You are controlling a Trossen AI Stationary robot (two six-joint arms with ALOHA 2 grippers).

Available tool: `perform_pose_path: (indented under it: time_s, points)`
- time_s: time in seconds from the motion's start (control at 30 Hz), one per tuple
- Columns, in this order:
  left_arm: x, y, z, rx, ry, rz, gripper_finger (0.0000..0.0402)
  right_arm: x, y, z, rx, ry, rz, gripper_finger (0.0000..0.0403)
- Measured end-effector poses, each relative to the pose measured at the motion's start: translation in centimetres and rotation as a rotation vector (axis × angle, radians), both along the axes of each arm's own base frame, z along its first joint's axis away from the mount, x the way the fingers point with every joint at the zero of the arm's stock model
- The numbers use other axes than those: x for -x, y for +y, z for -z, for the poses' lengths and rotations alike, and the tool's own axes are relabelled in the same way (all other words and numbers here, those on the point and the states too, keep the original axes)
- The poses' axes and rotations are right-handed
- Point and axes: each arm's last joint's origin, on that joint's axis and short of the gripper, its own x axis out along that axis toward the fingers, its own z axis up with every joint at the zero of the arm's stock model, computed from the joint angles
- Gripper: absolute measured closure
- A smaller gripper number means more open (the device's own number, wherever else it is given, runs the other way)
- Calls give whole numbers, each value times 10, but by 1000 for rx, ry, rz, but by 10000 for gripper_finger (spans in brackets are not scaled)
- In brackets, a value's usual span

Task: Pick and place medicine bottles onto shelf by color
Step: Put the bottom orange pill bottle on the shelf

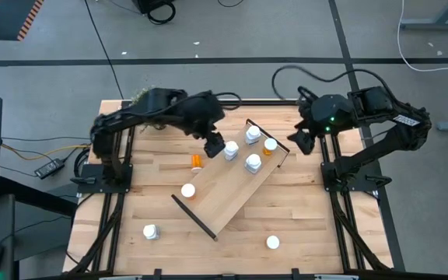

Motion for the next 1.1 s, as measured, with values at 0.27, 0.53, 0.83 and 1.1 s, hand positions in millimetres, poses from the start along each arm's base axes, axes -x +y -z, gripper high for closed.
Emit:
perform_pose_path:
  time_s: [0.27,0.53,0.83,1.1]
  points:
    - [30,-42,-27,-112,-97,-40,164,-6,32,7,-48,56,-162,141]
    - [35,-78,-10,-169,4,128,181,-15,90,20,-134,111,-206,141]
    - [86,-110,4,-147,11,245,182,-53,156,61,-225,230,-124,141]
    - [146,-113,20,12,-189,221,185,-83,201,108,-231,378,-138,111]
